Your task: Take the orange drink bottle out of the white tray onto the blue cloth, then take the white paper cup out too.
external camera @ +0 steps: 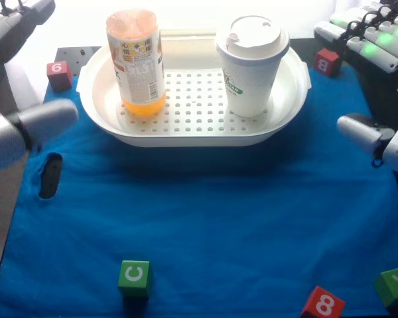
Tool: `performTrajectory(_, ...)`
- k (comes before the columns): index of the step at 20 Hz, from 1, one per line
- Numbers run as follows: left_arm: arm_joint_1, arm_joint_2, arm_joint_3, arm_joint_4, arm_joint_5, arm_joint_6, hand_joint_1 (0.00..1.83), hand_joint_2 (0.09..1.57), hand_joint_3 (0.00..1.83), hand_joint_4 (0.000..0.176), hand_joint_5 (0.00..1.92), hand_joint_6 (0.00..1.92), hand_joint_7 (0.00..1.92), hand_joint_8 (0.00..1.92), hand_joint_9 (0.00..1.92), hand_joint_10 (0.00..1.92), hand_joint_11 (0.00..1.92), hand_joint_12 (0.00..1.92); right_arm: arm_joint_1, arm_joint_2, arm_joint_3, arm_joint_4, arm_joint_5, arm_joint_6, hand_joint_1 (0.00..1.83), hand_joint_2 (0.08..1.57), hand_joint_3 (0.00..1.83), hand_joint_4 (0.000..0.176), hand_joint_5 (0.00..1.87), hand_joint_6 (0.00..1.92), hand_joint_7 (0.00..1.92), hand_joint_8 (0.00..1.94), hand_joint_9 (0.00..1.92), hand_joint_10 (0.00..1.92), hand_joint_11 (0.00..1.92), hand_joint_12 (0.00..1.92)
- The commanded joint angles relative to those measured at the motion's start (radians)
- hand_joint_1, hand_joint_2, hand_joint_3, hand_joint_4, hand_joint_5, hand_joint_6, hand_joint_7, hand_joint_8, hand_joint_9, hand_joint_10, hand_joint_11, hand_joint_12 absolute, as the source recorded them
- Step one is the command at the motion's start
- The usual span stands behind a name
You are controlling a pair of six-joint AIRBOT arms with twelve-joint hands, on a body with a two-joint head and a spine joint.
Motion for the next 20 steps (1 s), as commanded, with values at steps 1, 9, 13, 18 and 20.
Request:
performTrajectory(1, -0.017, -0.003, 0.010, -0.006, -0.104, -0.010, 0.41, 1.36, 0.00, 0.028, 0.00, 0.00, 0.00, 0.00, 0.00, 0.00, 0.00, 0.38, 0.005, 0.001, 0.000, -0.004, 0.123, -0.003, 0.33, 1.40, 0.03, 0.000, 0.00, 0.00, 0.00, 0.00, 0.00, 0.00, 0.00, 0.00)
performTrajectory(9, -0.135, -0.142, 0.214, -0.118, 0.147, -0.112, 0.52, 1.20, 0.00, 0.126, 0.00, 0.00, 0.00, 0.00, 0.00, 0.00, 0.00, 0.00, 0.005, -0.008, 0.001, 0.006, 0.123, -0.003, 0.26, 1.42, 0.01, 0.006, 0.00, 0.00, 0.00, 0.00, 0.00, 0.00, 0.00, 0.00)
performTrajectory(13, -0.248, -0.209, 0.329, -0.136, 0.315, -0.111, 0.59, 1.09, 0.00, 0.116, 0.00, 0.00, 0.00, 0.00, 0.00, 0.00, 0.00, 0.02, 0.002, -0.013, 0.000, 0.006, 0.123, -0.003, 0.26, 1.43, 0.01, 0.023, 0.00, 0.00, 0.00, 0.00, 0.00, 0.00, 0.00, 0.00)
performTrajectory(18, -0.310, -0.266, 0.419, -0.164, 0.434, -0.112, 0.53, 0.94, 0.00, 0.168, 0.00, 0.00, 0.00, 0.00, 0.00, 0.00, 0.00, 0.00, -0.006, -0.015, -0.002, 0.006, 0.123, -0.003, 0.26, 1.44, 0.01, 0.011, 0.00, 0.00, 0.00, 0.00, 0.00, 0.00, 0.00, 0.00)
performTrajectory(20, -0.328, -0.281, 0.431, -0.160, 0.448, -0.112, 0.53, 0.81, 0.00, 0.176, 0.00, 0.00, 0.00, 0.00, 0.00, 0.00, 0.00, 0.00, -0.010, -0.014, -0.004, 0.006, 0.123, -0.003, 0.28, 1.44, 0.00, 0.004, 0.00, 0.00, 0.00, 0.00, 0.00, 0.00, 0.00, 0.00)
